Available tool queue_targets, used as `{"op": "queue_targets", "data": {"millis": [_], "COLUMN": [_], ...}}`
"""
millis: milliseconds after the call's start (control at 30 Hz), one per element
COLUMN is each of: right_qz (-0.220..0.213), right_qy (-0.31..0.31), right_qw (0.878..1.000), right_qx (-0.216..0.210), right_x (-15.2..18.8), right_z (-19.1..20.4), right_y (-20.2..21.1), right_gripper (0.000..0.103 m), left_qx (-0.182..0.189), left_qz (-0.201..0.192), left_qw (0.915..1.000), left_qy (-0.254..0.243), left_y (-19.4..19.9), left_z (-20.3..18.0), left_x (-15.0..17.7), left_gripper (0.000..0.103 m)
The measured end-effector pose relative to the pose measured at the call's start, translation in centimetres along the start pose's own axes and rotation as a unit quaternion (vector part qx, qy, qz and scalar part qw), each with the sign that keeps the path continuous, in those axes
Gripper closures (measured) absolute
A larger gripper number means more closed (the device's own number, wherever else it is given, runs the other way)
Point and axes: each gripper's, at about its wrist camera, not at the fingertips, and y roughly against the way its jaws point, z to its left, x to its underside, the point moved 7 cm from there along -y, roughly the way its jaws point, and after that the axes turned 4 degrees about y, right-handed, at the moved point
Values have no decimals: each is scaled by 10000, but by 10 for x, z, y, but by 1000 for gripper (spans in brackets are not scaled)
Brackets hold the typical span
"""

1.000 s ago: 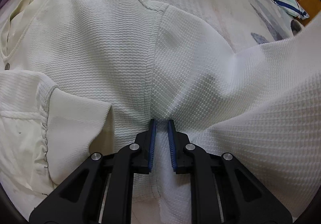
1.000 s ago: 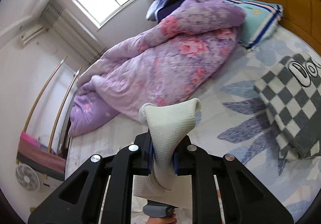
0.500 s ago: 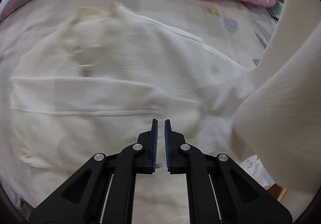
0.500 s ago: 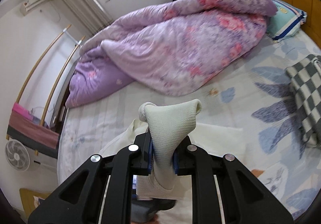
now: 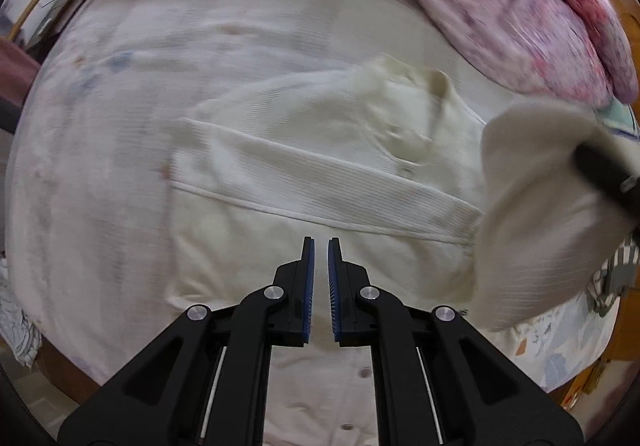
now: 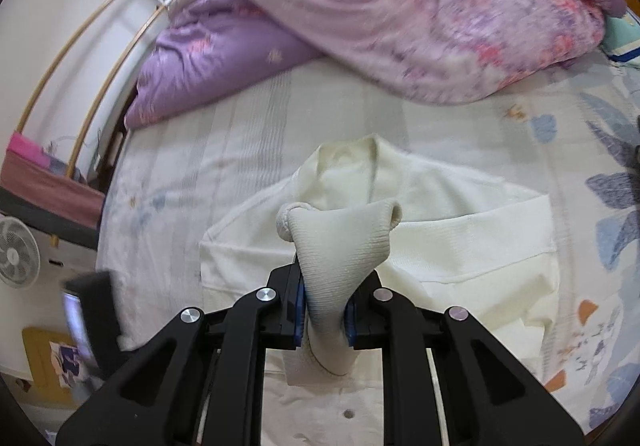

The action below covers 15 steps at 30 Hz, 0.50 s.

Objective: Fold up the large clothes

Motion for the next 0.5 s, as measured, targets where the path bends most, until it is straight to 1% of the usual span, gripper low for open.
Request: {"op": "queue_targets", "data": {"millis": [67,167,233,267,300,333,367,400,433,467,500], "right_qz": [162,379,513,558,651,747,838,780,589,567,634], "right_qy": [78,195,256,274,278,228,25,-155,-314,-279,-151], "right_qw": [9998,9991,9984,9981,9972,9949,9906,9899,9902,9902,9910], "right_qx": [17,39,5,-44,-254,-635,-1078,-1174,-1229,-1242,-1172], "right_x": [6,14,19,21,24,27,30,29,28,28,29], "right_z": [14,30,41,45,52,60,67,67,67,68,70], "right_y": [-20,-48,-64,-70,-79,-85,-90,-91,-88,-88,-89], "right_gripper": [89,89,89,85,84,71,35,14,8,8,8], "left_qx": [-73,-217,-212,-192,-177,-194,-244,-284,-319,-366,-388], "left_qz": [6,0,3,0,-15,-30,-54,-87,-128,-176,-180], "left_qw": [9999,9997,9996,9996,9995,9994,9992,9991,9989,9986,9985], "left_qy": [70,109,188,229,264,282,297,316,334,332,329], "left_y": [2,0,-1,-1,-2,-3,-4,-5,-5,-4,-6], "left_z": [22,44,56,61,67,72,77,80,83,87,88], "left_x": [-7,-15,-18,-19,-21,-22,-23,-24,-24,-24,-24], "left_gripper": [95,95,95,95,95,90,85,70,54,51,51]}}
